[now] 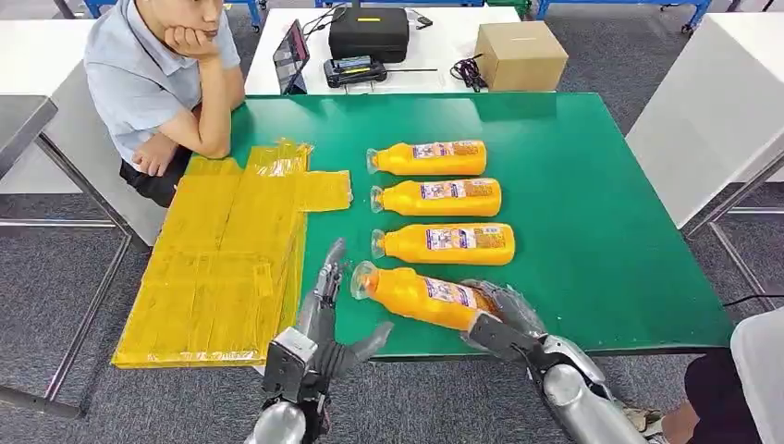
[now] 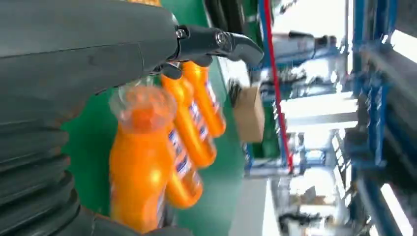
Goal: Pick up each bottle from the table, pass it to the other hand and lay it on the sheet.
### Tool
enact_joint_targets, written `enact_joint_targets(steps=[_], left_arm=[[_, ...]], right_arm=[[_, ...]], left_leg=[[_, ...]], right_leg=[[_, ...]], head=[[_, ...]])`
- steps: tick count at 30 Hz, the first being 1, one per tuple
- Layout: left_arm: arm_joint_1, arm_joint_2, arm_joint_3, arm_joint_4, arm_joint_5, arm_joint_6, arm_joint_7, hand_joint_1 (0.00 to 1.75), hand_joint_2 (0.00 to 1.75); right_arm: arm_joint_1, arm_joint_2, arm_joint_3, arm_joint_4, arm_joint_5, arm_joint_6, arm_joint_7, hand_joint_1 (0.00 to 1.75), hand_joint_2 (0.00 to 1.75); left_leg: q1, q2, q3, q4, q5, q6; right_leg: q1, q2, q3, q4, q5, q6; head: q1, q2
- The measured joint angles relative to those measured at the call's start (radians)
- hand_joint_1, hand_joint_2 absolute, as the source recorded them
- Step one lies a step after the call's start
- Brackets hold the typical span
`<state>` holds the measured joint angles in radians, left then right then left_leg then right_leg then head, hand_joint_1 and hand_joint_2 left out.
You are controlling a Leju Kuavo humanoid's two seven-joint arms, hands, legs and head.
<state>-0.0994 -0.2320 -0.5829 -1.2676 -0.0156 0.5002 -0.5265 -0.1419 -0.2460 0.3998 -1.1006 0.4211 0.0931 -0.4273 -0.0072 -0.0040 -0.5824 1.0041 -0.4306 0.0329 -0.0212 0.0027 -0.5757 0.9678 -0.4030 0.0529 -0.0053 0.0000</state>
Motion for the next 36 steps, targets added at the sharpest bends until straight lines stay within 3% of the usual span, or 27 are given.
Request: enact_joint_targets(steps=[14,21,23,26,31,36], left_arm=[[-0.004,-0.027,0.057,0.019,0.285,0.126,-0.113,0.0,1.75],[0.004,-0.022,0.058,0.054,0.468,-0.064,0.072,0.0,1.75],[0.008,-0.016,0.057,0.085,0.565,-0.181,0.194,0.0,1.75],[0.014,-0.01,0.042,0.155,0.643,-0.354,0.252,0.0,1.75],[0.005,-0.003,0.035,0.265,0.737,-0.555,0.276,0.0,1.75],[-0.027,-0.003,0.035,0.326,0.716,-0.59,0.226,0.0,1.75]], right_arm=[[0.049,0.053,-0.065,-0.047,-0.042,-0.051,-0.001,1.75,1.75],[0.047,0.076,-0.076,-0.046,-0.051,-0.056,-0.005,1.75,1.75],[0.039,0.08,-0.076,-0.043,-0.056,-0.049,-0.015,1.75,1.75],[0.023,0.086,-0.076,-0.033,-0.072,-0.035,-0.034,1.75,1.75],[-0.011,0.098,-0.062,-0.011,-0.085,-0.012,-0.051,1.75,1.75],[-0.025,0.102,-0.045,-0.007,-0.089,-0.003,-0.062,1.75,1.75]], left_leg=[[0.0,0.0,-0.003,0.0,0.0,0.0],[0.0,0.0,-0.005,0.0,0.0,0.0],[0.0,0.0,-0.006,0.0,0.0,0.0],[0.0,0.0,-0.007,0.0,0.0,0.0],[0.0,-0.002,-0.01,0.0,0.001,0.001],[0.0,-0.003,-0.011,0.0,0.002,0.001]], right_leg=[[0.0,0.0,-0.001,0.0,-0.001,0.001],[0.0,0.0,-0.003,0.0,-0.001,0.001],[-0.001,0.0,-0.003,0.0,-0.001,0.001],[-0.001,0.0,-0.004,0.0,-0.001,0.001],[-0.001,-0.001,-0.006,0.001,-0.001,0.001],[-0.001,-0.001,-0.007,0.001,-0.001,0.001]], head=[[0.0,0.0],[0.0,0.0],[0.0,0.0],[0.0,0.0],[0.0,0.0],[0.0,0.0]])
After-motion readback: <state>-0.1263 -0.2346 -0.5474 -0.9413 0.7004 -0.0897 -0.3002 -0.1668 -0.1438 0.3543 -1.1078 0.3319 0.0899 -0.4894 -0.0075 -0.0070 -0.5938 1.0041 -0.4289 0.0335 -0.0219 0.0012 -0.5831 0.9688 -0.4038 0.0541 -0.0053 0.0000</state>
